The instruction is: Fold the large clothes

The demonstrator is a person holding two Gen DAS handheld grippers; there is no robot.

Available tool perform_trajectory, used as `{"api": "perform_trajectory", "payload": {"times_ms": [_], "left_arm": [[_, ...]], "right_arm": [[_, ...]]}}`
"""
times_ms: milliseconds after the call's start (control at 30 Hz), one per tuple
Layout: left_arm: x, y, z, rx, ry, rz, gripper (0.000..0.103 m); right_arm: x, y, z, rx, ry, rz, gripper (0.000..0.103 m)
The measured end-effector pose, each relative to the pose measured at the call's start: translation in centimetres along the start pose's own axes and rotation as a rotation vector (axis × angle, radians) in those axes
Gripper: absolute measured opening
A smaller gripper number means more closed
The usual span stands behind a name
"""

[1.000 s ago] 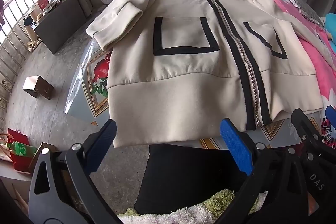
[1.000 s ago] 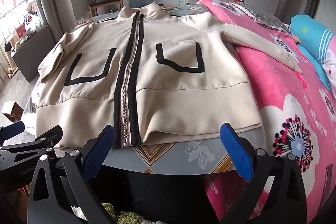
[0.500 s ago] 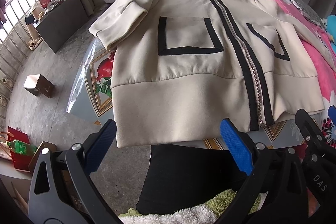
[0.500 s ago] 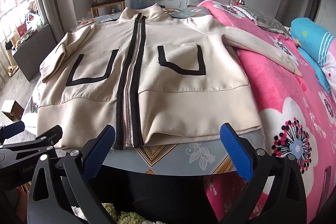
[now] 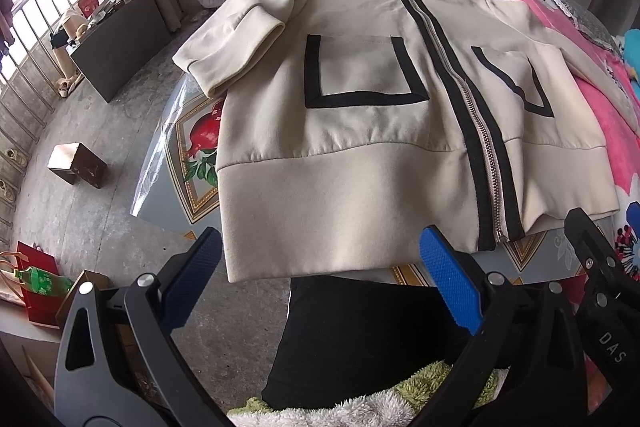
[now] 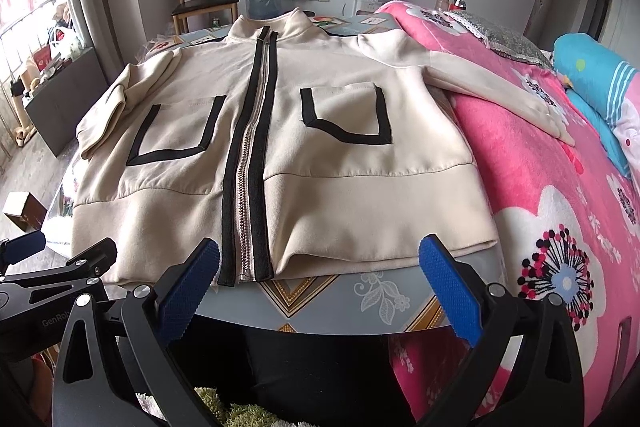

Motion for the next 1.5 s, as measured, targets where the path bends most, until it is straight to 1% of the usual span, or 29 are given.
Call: {"api": "perform_trajectory", "payload": {"times_ms": [567,933,1233,1500], "left_arm": [[-0.2,0.2,0.0,-0.004,-0.001,-0.003,0.096],[-0.8,0.3,0.7,-0.016,0.002,-0.002,0.096],[-0.9,-0.4,0.9,-0.026,0.005,0.006,0.096],[-1.8,-1.5,1.3,-0.033,0.006,0.022,0.096]], "right_arm": [[-0.2,0.2,0.1,-0.001,-0.001,-0.009,0.098],[-0.4,0.2,0.1,-0.013,-0.007,-0.007,0.098],[-0.5,-0.1,0.1,-0.016,-0.01,-0.004,0.098],[-1.5,-0.9,0.3,-0.009,-0.009,-0.012,0.098]]}}
Point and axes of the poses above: each gripper's, at about its wrist camera, not at the fingertips, and y roughly against the way its jaws point, z to its left, x to its underside, the point moved 1 cm from there along -y, roughly the way its jaws point, and after that the axes turned 10 degrees about x, right-handed, at the moved point
